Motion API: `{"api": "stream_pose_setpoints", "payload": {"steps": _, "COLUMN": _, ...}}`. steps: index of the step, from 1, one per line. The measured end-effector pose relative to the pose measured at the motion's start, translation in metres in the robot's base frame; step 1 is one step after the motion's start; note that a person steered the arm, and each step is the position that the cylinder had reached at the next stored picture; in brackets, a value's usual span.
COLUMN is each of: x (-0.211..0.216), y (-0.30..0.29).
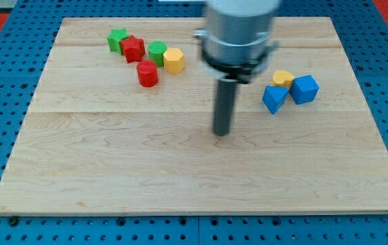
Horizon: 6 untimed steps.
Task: Place the red circle at the center of the board
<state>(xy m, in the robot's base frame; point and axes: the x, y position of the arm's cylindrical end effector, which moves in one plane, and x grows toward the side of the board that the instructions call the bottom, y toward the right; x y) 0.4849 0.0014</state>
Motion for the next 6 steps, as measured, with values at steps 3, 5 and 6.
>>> {"api": "stream_pose_setpoints", "payload": {"steps": 3, "x": -0.021, "y": -0.085}}
{"api": "stream_pose_setpoints", "payload": {"steps": 5, "x": -0.111, "y": -0.21}}
{"api": "stream_pose_setpoints", "payload": {"steps": 6, "x": -0.149, "y": -0.13}}
